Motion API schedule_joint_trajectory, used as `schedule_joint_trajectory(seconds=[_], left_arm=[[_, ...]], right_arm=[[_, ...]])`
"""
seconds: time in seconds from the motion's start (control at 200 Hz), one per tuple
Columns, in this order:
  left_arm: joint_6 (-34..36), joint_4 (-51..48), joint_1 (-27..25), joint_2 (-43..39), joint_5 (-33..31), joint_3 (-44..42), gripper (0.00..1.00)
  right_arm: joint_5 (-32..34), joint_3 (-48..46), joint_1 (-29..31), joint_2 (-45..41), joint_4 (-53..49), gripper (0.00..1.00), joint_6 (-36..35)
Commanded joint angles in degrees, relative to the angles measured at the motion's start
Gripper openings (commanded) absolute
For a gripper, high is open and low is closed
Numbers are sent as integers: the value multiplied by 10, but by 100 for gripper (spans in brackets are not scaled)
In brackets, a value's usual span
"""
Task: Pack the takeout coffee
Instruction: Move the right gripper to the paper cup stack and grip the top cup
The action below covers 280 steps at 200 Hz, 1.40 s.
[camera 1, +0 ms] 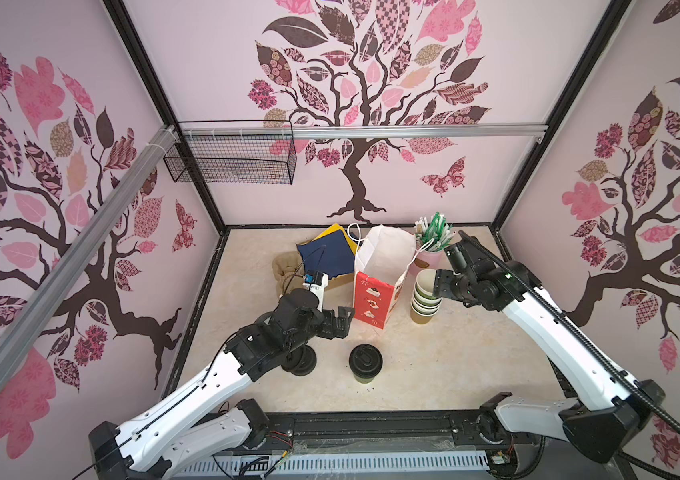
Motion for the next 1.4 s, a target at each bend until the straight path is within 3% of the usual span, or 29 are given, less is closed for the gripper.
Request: schedule_joint_trajectory(seconds=[0.0,0.47,0.965,1.395], left_arm=[[-18,25,3,-12,-29,2,97],[-32,25,3,-29,-35,-10,97],[-32,19,3,-34,-36,-7,97],[-40,20,3,-42,-41,-13,97]], right_arm=[[-21,26,-34,34,14,66,-19],[-22,9,-40,90,42,30,-20],[-19,6,-41,83,42,7,-6],[-35,17,-48,22,52,3,38]])
